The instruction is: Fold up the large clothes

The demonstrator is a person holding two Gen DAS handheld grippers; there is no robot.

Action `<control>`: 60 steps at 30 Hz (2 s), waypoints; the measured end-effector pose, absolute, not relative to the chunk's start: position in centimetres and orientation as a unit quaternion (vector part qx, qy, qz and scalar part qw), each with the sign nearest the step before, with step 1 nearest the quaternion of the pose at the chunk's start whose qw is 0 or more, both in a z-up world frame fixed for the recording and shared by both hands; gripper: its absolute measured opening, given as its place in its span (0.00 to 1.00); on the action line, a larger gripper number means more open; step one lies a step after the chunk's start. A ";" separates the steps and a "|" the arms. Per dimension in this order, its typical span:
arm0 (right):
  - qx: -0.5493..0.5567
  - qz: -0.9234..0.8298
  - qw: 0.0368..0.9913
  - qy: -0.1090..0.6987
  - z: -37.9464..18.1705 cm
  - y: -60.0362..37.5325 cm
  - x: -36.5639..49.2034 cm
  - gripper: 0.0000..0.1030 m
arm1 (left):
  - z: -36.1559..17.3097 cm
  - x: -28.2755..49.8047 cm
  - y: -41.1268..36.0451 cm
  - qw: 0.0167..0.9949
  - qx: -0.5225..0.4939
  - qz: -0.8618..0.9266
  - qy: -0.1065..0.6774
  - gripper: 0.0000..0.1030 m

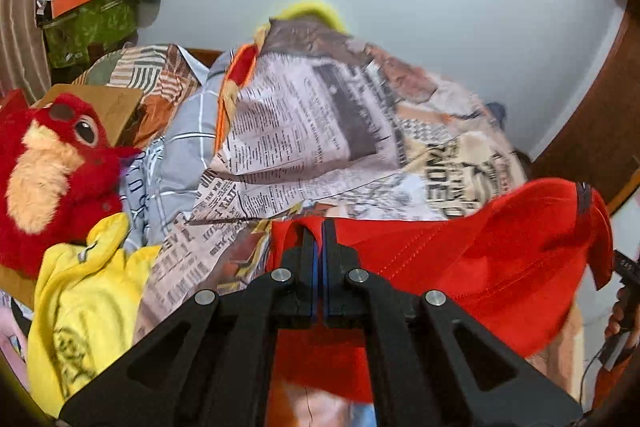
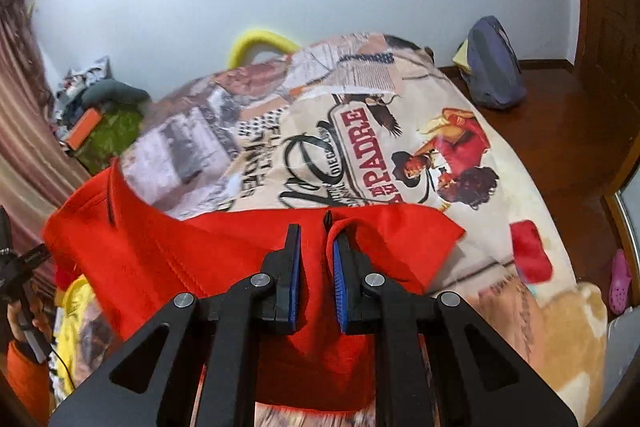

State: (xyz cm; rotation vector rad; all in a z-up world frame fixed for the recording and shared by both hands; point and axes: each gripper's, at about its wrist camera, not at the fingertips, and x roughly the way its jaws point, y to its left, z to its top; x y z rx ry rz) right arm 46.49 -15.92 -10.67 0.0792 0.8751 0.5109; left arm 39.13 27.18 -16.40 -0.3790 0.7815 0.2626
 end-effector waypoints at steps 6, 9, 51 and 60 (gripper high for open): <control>0.025 0.228 0.864 0.447 -14.2 -14.2 50.3 0.13 | -21.5 43.9 27.9 0.883 -0.177 0.140 0.411 0.00; 0.027 0.214 0.862 0.459 -15.6 -14.5 51.3 0.18 | -23.7 45.3 28.0 0.875 -0.170 0.134 0.432 0.01; -0.087 0.235 0.858 0.449 -17.6 -8.9 48.4 0.53 | -27.3 49.7 22.8 0.871 -0.081 0.115 0.470 0.58; -0.074 0.235 0.863 0.441 -18.1 -12.4 46.5 0.59 | -28.6 46.8 25.7 0.858 -0.053 0.158 0.485 0.58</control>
